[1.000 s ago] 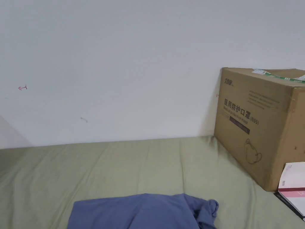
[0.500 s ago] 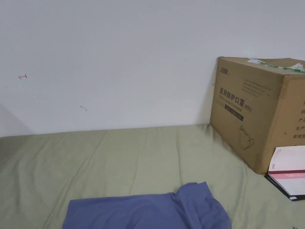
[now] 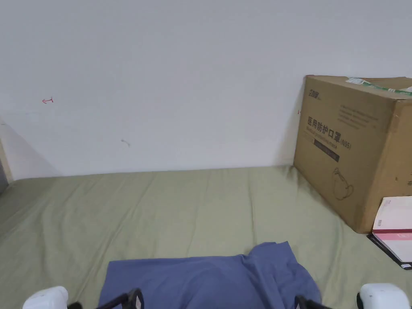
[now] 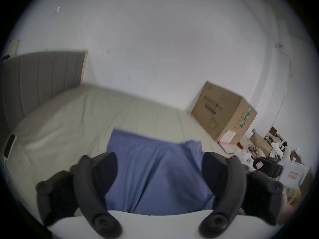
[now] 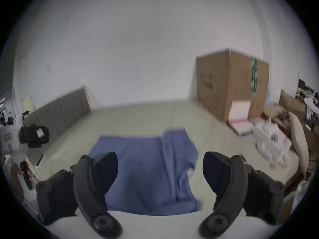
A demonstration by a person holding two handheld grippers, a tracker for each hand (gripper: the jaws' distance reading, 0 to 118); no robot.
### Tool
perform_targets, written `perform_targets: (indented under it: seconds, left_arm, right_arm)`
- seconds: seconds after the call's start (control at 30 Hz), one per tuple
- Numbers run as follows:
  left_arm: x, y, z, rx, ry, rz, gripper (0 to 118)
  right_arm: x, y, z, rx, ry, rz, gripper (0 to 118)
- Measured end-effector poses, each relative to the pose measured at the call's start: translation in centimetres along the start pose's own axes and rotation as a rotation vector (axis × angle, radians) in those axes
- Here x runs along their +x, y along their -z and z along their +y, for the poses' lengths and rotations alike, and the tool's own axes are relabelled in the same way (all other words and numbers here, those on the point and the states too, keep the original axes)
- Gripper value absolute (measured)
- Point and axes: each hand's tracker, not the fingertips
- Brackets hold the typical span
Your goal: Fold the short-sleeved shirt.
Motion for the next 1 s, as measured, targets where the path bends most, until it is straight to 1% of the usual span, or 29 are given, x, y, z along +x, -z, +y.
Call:
perform_targets:
  seconds: [0.03, 0.07, 0.1, 0.13, 0.2, 0.27, 0.3, 0.37, 0.43, 0.5, 0.57, 0.6, 0.63, 0.7, 0.73, 0.77, 0.8, 0.83, 0.87, 0.9, 1.0]
  left_arm:
    - [0.5, -0.4, 0.3, 0.035, 0.018, -0.014, 86]
    - [0.8, -0.4, 0.4, 0.067, 0.036, -0.018, 67]
    - [1.1, -0.5, 0.5, 0.085, 0.050, -0.023, 27]
    - [1.5, -0.4, 0.6, 0.096, 0.074, -0.001, 0]
    - [2.2, 0.4, 0.4, 0.122, 0.153, 0.088, 0]
    - [1.7, 1.3, 1.2, 0.119, 0.131, 0.034, 0]
    - [1.4, 2.2, 1.8, 0.106, 0.095, 0.017, 0]
    - [0.4, 4.4, 3.6, 0.084, 0.090, 0.052, 0]
    - [-1.8, 9.0, 6.4, -0.045, 0.086, 0.044, 0]
    - [-4.1, 14.9, 9.2, -0.268, 0.015, 0.025, 0]
    - [-7.7, 21.7, 10.4, -0.491, -0.062, 0.013, 0]
    - [-9.2, 24.8, 10.6, -0.567, -0.091, 0.002, 0]
    - [-10.5, 27.5, 10.2, -0.625, -0.066, 0.022, 0]
    - [-12.9, 31.9, 9.2, -0.670, -0.033, 0.048, 0]
    - [-14.0, 33.7, 8.3, -0.684, -0.036, 0.089, 0]
    - [-15.1, 35.3, 7.7, -0.695, -0.032, 0.113, 3]
    - [-15.9, 36.6, 7.1, -0.697, -0.034, 0.133, 41]
    - [-16.8, 37.9, 6.2, -0.703, -0.015, 0.184, 80]
    - [-17.2, 38.5, 5.3, -0.714, 0.004, 0.188, 96]
    - [-17.7, 39.2, 4.5, -0.714, 0.012, 0.185, 94]
    - [-19.0, 41.3, 1.8, -0.755, 0.036, 0.225, 95]
  right_arm:
    - [-0.4, -0.5, 0.5, 0.070, -0.010, 0.000, 93]
    - [-0.9, -0.7, 1.0, 0.125, -0.023, -0.010, 77]
    - [-1.2, -0.7, 1.3, 0.161, -0.035, -0.018, 34]
    - [-1.5, -0.4, 1.6, 0.175, -0.046, -0.027, 3]
    - [-2.0, 0.5, 2.0, 0.192, -0.039, -0.084, 0]
    - [-1.8, 2.0, 2.5, 0.177, -0.001, -0.010, 0]
    - [-1.9, 2.7, 2.7, 0.166, -0.008, -0.026, 0]
    - [-1.8, 4.4, 2.9, 0.144, -0.001, -0.047, 0]
    - [-1.5, 6.0, 3.2, 0.110, 0.050, -0.012, 0]
    - [-0.8, 7.5, 3.1, 0.098, 0.117, 0.037, 0]
    - [-0.4, 9.0, 3.1, 0.059, 0.165, 0.044, 0]
    - [-0.2, 9.8, 3.0, 0.040, 0.184, 0.053, 0]
    - [0.1, 10.5, 2.7, 0.019, 0.200, 0.061, 0]
    - [0.5, 11.8, 2.3, -0.014, 0.212, 0.068, 0]
    - [0.7, 12.5, 2.0, -0.033, 0.217, 0.068, 0]
    - [0.9, 13.1, 1.7, -0.054, 0.216, 0.072, 0]
    - [1.0, 13.6, 1.4, -0.075, 0.212, 0.071, 0]
    - [1.2, 14.2, 1.1, -0.092, 0.207, 0.066, 0]
    - [1.4, 14.6, 0.8, -0.105, 0.205, 0.064, 0]
    - [1.7, 15.1, 0.4, -0.118, 0.204, 0.063, 0]
    - [2.2, 16.2, -0.4, -0.160, 0.208, 0.055, 0]
